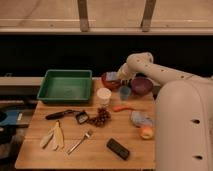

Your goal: Wipe red bowl with sponge

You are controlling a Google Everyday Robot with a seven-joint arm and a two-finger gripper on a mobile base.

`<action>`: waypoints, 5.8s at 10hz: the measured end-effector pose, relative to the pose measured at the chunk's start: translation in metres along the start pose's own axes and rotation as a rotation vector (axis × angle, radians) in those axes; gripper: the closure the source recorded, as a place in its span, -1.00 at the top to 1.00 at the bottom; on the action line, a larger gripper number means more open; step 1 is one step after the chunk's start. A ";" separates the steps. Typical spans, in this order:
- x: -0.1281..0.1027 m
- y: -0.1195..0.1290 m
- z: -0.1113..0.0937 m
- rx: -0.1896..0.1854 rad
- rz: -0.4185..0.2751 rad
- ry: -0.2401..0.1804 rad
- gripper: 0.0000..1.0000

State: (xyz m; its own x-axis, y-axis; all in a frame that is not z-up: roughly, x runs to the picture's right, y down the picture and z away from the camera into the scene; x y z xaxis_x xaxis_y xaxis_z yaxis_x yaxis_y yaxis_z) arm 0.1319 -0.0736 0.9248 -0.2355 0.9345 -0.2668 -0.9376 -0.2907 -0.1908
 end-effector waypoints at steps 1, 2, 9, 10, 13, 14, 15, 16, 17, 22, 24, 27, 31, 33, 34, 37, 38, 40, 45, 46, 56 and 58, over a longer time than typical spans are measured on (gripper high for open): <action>-0.001 -0.010 -0.005 0.008 0.011 -0.006 -1.00; -0.003 -0.016 -0.006 0.020 0.017 -0.012 -1.00; -0.032 0.012 0.020 0.021 0.000 -0.020 -1.00; -0.032 0.016 0.020 0.014 -0.010 -0.020 -1.00; -0.019 0.030 0.018 -0.023 -0.032 -0.010 -1.00; -0.015 0.030 0.015 -0.030 -0.033 -0.010 -1.00; -0.005 0.025 0.007 -0.042 -0.028 -0.011 -1.00; 0.000 0.022 0.003 -0.047 -0.023 -0.012 -1.00; 0.005 0.012 -0.002 -0.044 -0.009 -0.012 -1.00; -0.005 -0.004 0.008 0.012 0.022 -0.033 -1.00; -0.014 0.009 0.017 0.022 -0.004 -0.048 -1.00; -0.014 0.016 0.019 0.013 -0.024 -0.050 -1.00; 0.013 0.026 0.002 -0.012 -0.051 -0.057 -1.00; 0.022 0.014 -0.003 -0.005 -0.034 -0.055 -1.00; 0.021 0.006 -0.005 0.005 -0.024 -0.059 -1.00; 0.005 -0.006 0.005 0.052 -0.013 -0.072 -1.00; -0.002 -0.008 0.011 0.062 -0.009 -0.076 -1.00; -0.015 -0.004 0.020 0.065 -0.011 -0.080 -1.00; -0.016 0.035 0.029 0.018 -0.076 -0.067 -1.00; -0.009 0.037 0.025 0.007 -0.085 -0.065 -1.00; -0.009 0.008 0.005 0.047 -0.072 -0.089 -1.00; -0.030 0.009 0.011 0.054 -0.073 -0.101 -1.00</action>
State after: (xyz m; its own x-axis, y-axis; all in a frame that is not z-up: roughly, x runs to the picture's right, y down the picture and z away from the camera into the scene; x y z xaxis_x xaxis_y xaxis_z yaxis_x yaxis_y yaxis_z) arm 0.1276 -0.1021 0.9413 -0.1883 0.9695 -0.1567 -0.9649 -0.2123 -0.1543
